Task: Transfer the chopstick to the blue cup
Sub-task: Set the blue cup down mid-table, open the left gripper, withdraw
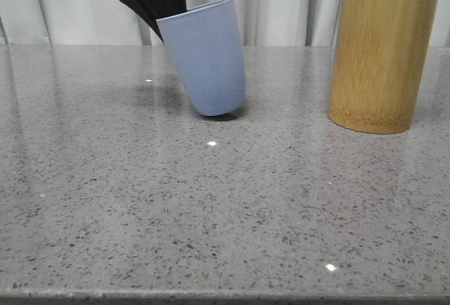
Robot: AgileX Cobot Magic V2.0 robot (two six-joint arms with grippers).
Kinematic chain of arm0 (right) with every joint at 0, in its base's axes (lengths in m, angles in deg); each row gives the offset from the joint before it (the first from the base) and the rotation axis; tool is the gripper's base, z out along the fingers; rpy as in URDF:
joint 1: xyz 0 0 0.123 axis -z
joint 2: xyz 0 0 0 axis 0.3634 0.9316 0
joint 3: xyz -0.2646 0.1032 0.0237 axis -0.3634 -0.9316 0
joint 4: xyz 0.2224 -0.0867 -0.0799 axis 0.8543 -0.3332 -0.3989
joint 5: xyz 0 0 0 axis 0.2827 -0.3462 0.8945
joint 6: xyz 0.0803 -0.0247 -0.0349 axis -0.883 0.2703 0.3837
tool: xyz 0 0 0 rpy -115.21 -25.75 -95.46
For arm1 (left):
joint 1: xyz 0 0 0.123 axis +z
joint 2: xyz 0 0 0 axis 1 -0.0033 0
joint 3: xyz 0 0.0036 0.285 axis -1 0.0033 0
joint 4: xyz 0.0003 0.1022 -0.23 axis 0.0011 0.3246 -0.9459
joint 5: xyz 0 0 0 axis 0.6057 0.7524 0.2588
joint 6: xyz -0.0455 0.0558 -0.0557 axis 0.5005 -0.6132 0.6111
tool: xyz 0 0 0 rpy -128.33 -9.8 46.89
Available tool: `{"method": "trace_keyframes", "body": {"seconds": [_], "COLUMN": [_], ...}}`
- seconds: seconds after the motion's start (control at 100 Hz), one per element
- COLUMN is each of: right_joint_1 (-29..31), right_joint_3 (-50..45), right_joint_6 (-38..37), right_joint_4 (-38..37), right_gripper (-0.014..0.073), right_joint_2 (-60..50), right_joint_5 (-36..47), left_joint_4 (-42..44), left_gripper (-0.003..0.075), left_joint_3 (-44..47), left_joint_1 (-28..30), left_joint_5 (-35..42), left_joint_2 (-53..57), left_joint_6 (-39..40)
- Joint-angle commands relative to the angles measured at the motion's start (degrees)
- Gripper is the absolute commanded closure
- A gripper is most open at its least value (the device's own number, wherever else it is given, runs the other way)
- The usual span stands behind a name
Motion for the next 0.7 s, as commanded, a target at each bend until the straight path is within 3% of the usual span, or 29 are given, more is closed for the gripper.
{"method": "trace_keyframes", "body": {"seconds": [0.0, 0.23, 0.47, 0.69], "right_joint_1": [0.3, 0.3, 0.3, 0.3], "right_joint_3": [1.7, 1.7, 1.7, 1.7], "right_joint_6": [0.4, 0.4, 0.4, 0.4], "right_joint_4": [-0.4, -0.4, -0.5, -0.5], "right_gripper": [0.0172, 0.0172, 0.0172, 0.0172], "right_joint_2": [0.6, 0.6, 0.6, 0.6], "right_joint_5": [4.3, 4.2, 4.2, 4.2], "left_joint_4": [-2.6, -3.1, -3.6, -5.2], "left_gripper": [0.0738, 0.072, 0.0494, 0.0391], "left_joint_3": [-2.1, -2.1, -2.1, -2.3], "left_joint_1": [-0.5, -0.5, -0.5, -0.5], "left_joint_5": [-1.3, -1.3, -1.3, -1.3], "left_joint_2": [3.1, 3.1, 3.1, 3.4], "left_joint_6": [0.6, 0.6, 0.6, 0.3]}}
